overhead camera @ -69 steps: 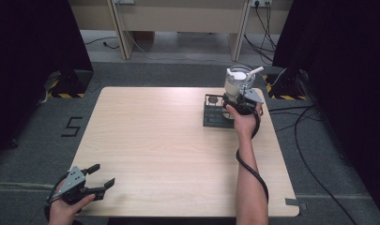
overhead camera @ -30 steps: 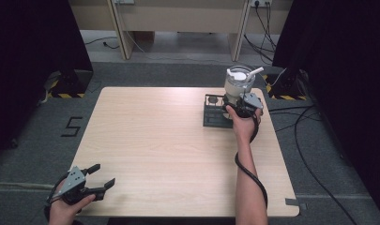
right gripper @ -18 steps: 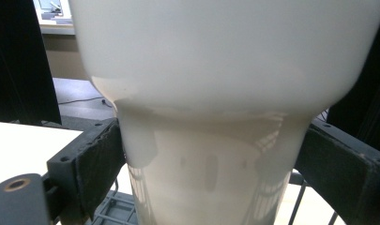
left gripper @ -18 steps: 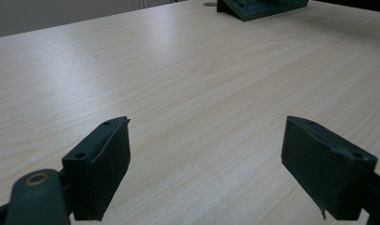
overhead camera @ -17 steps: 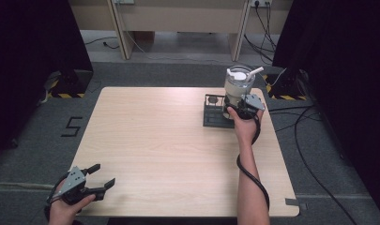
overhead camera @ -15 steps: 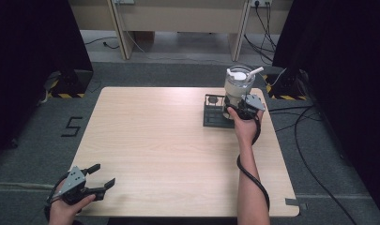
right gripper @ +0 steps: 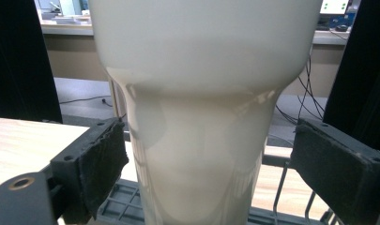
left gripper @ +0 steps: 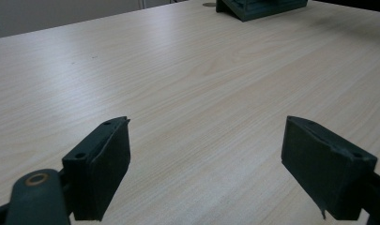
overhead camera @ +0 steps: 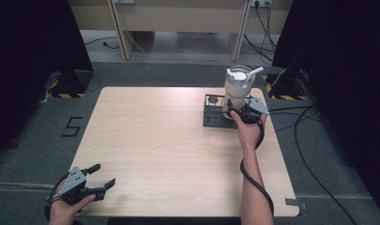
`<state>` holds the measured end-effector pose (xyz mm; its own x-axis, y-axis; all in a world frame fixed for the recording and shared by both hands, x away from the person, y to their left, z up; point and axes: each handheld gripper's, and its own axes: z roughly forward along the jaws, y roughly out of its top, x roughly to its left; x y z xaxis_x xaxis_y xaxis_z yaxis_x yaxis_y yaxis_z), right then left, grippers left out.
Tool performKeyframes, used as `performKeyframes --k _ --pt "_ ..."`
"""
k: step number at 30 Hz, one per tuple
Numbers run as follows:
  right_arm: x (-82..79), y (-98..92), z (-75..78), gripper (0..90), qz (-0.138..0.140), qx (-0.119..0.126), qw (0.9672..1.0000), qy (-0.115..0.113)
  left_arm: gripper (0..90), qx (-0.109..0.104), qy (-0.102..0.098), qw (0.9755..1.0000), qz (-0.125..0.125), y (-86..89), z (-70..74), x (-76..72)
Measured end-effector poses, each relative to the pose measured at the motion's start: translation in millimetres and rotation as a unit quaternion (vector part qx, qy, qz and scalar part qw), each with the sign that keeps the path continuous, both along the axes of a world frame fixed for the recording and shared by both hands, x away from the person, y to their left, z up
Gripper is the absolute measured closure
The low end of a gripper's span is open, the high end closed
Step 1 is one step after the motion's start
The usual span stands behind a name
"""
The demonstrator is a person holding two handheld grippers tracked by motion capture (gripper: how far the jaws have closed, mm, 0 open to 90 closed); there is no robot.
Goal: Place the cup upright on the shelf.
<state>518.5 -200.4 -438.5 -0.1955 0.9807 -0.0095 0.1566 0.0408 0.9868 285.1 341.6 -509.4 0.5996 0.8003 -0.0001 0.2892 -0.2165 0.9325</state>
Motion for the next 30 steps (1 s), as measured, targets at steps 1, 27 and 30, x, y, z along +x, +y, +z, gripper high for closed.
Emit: performKeyframes --k 1,27,30 --pt "-1.0 -0.6 -0.1 11.4 0.000 -0.003 1.0000 -0.001 15.5 0.000 0.000 1.0000 0.000 -0.1 0.0 0.0" --pt "-37.5 -10.5 3.0 11.8 0.011 0.009 0.9999 -0.001 15.5 0.000 0.001 1.0000 -0.001 -0.9 0.0 0.1" --pt "-42.2 -12.8 2.8 11.8 0.012 0.007 0.9999 0.001 15.4 0.000 0.001 1.0000 0.000 -1.0 0.0 0.1"
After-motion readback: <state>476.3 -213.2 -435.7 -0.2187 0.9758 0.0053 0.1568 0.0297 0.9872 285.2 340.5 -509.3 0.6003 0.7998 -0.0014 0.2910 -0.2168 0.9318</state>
